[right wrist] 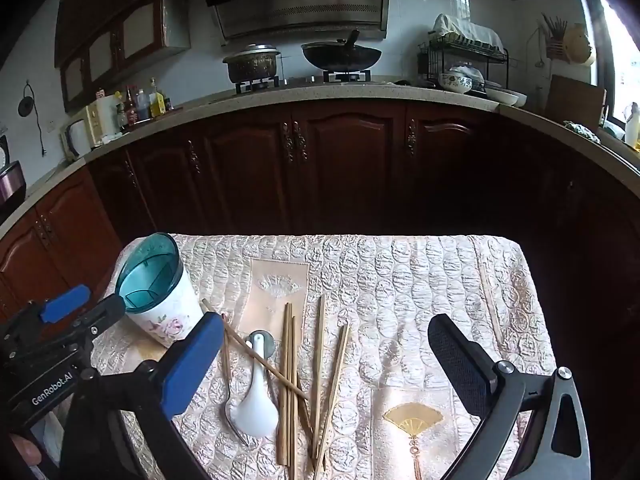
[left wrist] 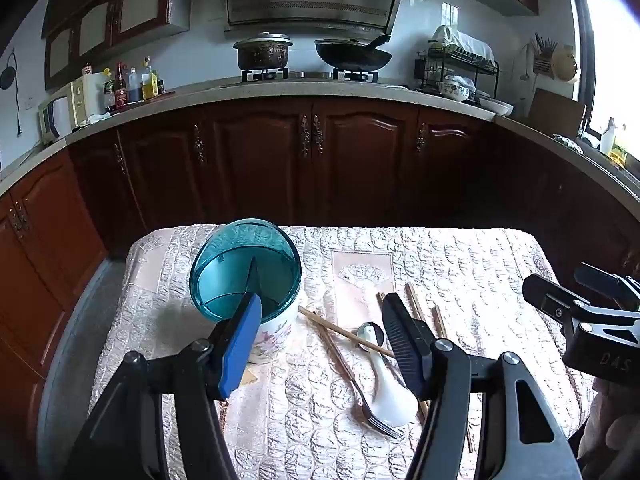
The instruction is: Organize utensils
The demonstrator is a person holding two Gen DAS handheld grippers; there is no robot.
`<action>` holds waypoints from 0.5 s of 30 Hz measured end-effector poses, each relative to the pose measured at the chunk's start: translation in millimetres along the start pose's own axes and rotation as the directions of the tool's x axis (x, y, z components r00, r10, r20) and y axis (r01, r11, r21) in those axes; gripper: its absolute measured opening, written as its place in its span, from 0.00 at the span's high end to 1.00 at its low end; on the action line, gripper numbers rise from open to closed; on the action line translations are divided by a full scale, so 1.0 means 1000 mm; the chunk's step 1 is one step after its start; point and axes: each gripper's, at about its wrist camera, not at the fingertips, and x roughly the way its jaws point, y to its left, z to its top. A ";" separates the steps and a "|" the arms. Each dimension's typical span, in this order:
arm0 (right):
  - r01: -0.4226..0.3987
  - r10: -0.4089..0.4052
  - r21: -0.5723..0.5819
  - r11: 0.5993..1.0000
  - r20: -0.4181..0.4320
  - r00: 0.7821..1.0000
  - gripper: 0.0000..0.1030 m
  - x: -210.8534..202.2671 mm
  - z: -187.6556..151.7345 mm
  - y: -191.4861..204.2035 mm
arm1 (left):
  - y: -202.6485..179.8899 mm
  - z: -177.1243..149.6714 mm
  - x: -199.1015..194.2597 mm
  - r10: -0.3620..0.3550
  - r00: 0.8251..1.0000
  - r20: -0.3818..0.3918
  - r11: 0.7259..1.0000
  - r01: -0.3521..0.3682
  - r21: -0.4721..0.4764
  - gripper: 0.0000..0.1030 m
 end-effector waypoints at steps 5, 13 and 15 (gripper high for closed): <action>-0.009 0.009 -0.009 1.000 -0.002 1.000 0.00 0.002 0.004 -0.001 | 0.000 0.000 -0.001 0.005 1.000 0.003 1.000 -0.005 -0.007 0.38; 0.008 -0.008 0.002 1.000 -0.001 1.000 0.00 0.001 0.001 0.003 | 0.001 0.000 0.000 0.001 1.000 -0.001 1.000 -0.001 -0.016 0.38; 0.010 -0.010 0.000 1.000 -0.003 1.000 0.00 0.002 0.001 0.003 | 0.002 0.000 0.000 -0.004 1.000 -0.004 1.000 0.004 -0.021 0.38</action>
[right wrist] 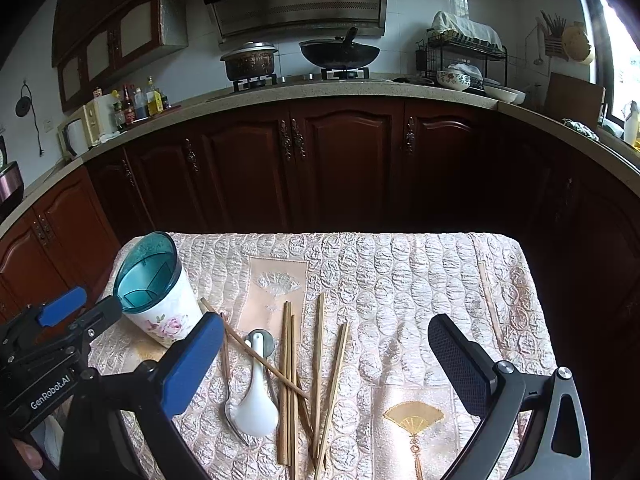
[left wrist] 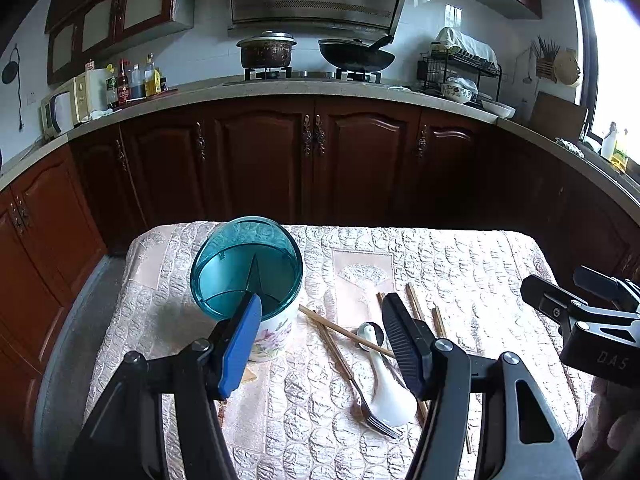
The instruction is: Organize utensils
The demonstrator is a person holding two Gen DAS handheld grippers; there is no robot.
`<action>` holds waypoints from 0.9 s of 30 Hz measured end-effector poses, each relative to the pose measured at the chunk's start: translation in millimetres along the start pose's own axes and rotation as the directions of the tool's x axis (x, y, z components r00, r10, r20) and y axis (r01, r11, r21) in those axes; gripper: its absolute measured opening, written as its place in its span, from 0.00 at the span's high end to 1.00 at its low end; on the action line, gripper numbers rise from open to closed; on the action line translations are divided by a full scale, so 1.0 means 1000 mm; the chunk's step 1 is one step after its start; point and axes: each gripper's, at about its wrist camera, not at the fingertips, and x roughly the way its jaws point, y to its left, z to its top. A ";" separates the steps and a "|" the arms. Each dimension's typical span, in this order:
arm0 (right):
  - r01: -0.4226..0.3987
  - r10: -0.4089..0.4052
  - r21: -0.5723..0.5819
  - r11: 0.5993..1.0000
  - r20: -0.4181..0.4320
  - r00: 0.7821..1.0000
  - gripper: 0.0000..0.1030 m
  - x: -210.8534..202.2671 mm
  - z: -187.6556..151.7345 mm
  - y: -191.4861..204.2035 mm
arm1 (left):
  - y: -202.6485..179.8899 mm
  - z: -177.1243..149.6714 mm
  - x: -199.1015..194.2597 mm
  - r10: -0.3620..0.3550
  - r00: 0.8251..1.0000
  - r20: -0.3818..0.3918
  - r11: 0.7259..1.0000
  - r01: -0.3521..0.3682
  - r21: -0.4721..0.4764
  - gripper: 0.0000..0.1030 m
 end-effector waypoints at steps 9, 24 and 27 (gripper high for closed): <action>0.006 -0.006 -0.004 1.000 -0.006 1.000 0.00 0.003 0.000 0.000 | 0.001 -0.002 0.001 -0.007 1.000 -0.003 1.000 0.007 -0.005 0.38; -0.007 0.008 0.005 1.000 -0.028 1.000 0.00 0.009 -0.001 0.000 | 0.003 -0.004 0.005 -0.004 1.000 -0.013 1.000 0.004 -0.023 0.38; -0.012 0.012 0.007 1.000 -0.036 0.999 0.00 0.009 -0.001 -0.001 | 0.006 -0.005 0.007 -0.004 1.000 -0.018 0.999 0.003 -0.035 0.38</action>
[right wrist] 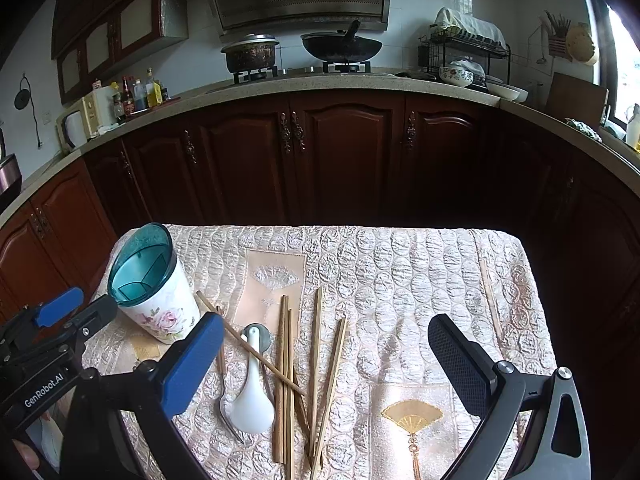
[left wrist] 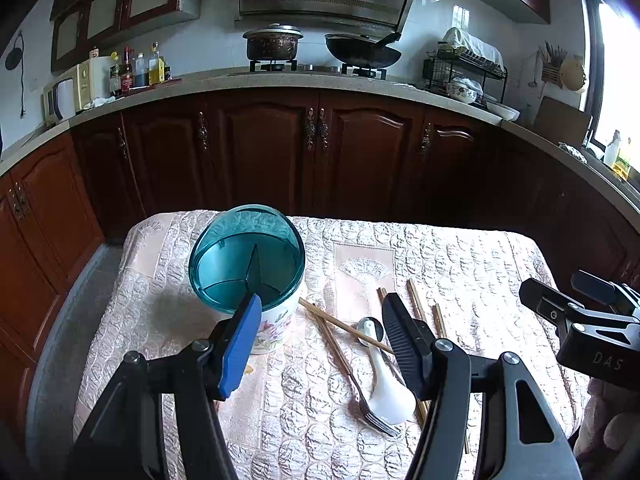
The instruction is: Organize utensils
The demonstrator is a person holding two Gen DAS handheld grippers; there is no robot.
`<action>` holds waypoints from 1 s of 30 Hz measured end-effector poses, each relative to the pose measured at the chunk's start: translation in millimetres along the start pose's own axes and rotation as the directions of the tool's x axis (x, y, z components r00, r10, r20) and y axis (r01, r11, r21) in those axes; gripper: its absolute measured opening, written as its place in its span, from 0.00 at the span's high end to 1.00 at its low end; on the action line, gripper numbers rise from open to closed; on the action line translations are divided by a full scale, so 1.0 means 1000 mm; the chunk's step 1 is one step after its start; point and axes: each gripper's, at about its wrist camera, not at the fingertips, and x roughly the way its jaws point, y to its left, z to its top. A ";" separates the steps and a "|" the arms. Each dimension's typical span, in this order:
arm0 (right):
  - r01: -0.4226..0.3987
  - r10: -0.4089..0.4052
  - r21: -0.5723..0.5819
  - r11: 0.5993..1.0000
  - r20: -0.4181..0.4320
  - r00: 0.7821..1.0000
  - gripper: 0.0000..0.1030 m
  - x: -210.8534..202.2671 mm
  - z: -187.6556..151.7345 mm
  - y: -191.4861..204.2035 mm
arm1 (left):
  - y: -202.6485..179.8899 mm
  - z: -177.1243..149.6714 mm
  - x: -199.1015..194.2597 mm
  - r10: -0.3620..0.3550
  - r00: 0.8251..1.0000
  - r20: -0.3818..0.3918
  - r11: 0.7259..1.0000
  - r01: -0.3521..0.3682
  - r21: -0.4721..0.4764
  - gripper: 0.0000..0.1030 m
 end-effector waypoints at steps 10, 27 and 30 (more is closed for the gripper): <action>0.010 -0.010 -0.019 1.000 0.014 1.000 0.00 0.002 -0.002 0.002 | 0.002 -0.001 0.001 -0.001 1.000 -0.005 1.000 0.001 -0.012 0.38; -0.006 0.006 -0.002 1.000 -0.002 1.000 0.00 0.003 -0.001 -0.002 | 0.000 0.001 0.003 -0.001 1.000 -0.015 1.000 0.000 -0.009 0.38; -0.006 0.006 -0.008 1.000 -0.008 1.000 0.00 0.005 -0.002 -0.002 | 0.000 0.000 0.004 -0.001 1.000 -0.019 1.000 0.001 -0.010 0.38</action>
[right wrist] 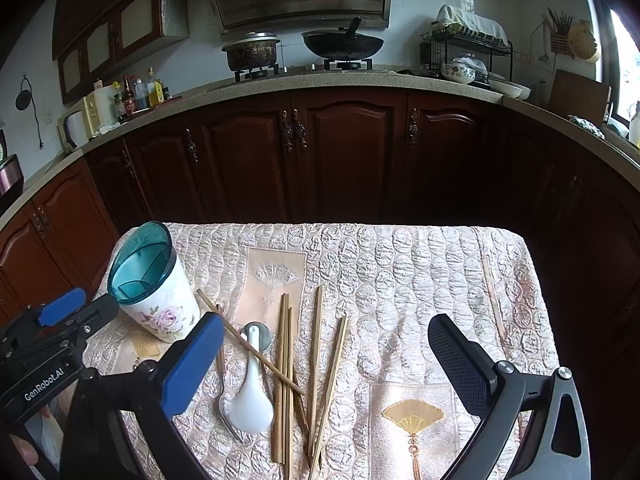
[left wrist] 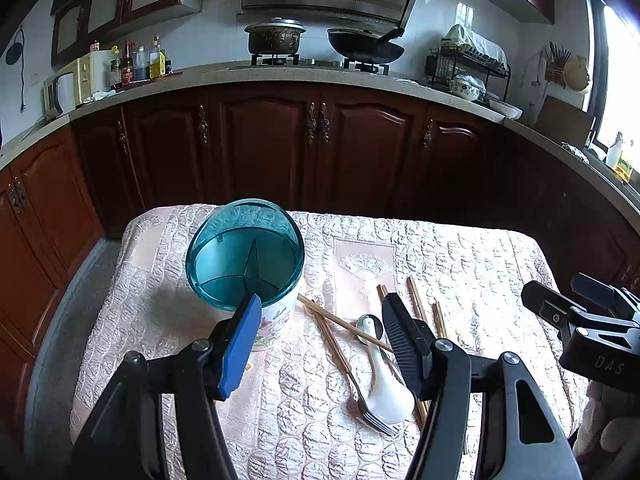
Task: Organize utensils
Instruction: 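Grasp the wooden-handled fork with the left tool while the right tool grasps a chopstick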
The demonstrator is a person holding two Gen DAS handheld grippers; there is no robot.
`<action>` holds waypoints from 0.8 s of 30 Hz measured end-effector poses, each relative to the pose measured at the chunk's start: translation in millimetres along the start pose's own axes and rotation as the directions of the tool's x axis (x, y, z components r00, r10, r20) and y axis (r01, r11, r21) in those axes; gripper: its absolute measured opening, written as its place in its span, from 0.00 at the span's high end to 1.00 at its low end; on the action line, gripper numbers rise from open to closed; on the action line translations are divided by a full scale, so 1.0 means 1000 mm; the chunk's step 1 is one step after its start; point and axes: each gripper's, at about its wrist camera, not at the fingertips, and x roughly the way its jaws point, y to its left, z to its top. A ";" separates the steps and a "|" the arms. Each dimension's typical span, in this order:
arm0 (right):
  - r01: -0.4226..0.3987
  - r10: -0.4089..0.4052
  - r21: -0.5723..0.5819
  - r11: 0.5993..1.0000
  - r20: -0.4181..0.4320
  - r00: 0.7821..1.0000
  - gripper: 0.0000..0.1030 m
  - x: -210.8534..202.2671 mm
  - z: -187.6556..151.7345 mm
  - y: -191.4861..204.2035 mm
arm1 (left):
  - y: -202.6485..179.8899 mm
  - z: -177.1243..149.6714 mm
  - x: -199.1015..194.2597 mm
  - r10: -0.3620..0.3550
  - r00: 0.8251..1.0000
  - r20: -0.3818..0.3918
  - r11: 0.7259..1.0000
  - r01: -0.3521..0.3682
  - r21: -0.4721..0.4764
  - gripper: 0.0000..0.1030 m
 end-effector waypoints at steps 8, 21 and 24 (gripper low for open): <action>-0.005 0.005 -0.022 1.000 -0.024 1.000 0.00 0.010 -0.004 0.003 | 0.000 -0.002 0.009 0.002 1.000 -0.021 1.000 -0.002 -0.003 0.38; -0.165 0.143 -0.155 0.974 -0.148 0.979 0.17 0.072 -0.032 0.031 | 0.028 -0.033 0.051 0.023 0.985 -0.169 0.999 -0.027 -0.026 0.38; -0.227 0.181 -0.216 0.950 -0.213 0.960 0.30 0.103 -0.039 0.048 | 0.034 -0.038 0.063 0.017 0.978 -0.207 0.998 -0.027 -0.050 0.38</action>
